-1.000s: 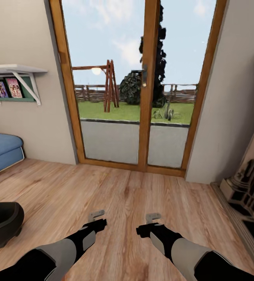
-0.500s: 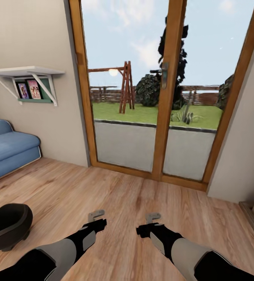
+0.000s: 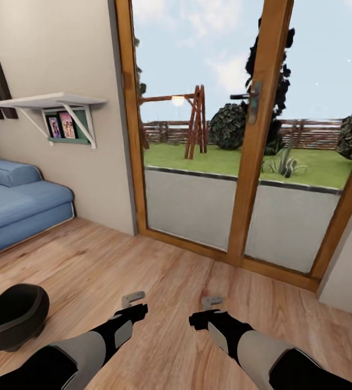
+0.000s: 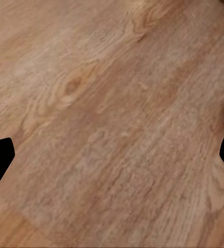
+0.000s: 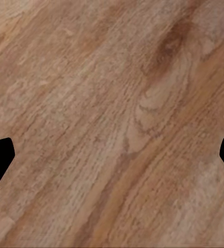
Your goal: Place each of the two pumpkins and all three candles from the living room inside a cabinet in the living room (use any cabinet), then make sure every cabinet is closed, and position the cauldron so it is next to a table in the living room.
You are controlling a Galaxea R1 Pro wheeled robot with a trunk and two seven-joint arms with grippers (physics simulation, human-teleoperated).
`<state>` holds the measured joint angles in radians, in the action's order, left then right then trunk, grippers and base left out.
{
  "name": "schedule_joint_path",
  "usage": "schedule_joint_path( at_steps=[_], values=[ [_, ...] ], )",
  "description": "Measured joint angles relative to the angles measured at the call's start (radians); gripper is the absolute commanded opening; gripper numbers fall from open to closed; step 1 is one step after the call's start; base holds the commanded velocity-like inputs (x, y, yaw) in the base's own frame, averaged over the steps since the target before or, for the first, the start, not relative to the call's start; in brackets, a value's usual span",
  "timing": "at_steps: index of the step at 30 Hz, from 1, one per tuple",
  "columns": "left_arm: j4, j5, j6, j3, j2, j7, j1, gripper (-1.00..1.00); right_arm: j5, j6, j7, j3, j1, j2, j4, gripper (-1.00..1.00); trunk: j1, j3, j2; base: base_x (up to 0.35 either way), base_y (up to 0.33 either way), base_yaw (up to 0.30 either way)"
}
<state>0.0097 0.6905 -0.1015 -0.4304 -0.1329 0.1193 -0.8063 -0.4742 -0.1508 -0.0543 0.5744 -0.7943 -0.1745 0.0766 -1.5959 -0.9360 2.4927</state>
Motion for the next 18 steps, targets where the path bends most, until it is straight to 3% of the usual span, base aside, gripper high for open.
schedule_joint_path(
  at_steps=[7, 18],
  values=[
    [0.000, 0.000, 0.000, 0.000, 0.000, 0.000, 0.000, 1.00, 0.000, -0.002, 0.000, 0.001, 0.000, 0.000, 0.000, 1.00, 0.000, 0.000, 0.000, 0.293, -0.213, 0.049],
    [0.001, 0.000, 0.000, 0.000, 0.000, 0.000, 0.000, 1.00, 0.001, -0.003, 0.000, 0.001, 0.000, 0.000, 0.000, 1.00, 0.000, 0.000, 0.000, 0.292, -0.220, 0.272]
  ],
)
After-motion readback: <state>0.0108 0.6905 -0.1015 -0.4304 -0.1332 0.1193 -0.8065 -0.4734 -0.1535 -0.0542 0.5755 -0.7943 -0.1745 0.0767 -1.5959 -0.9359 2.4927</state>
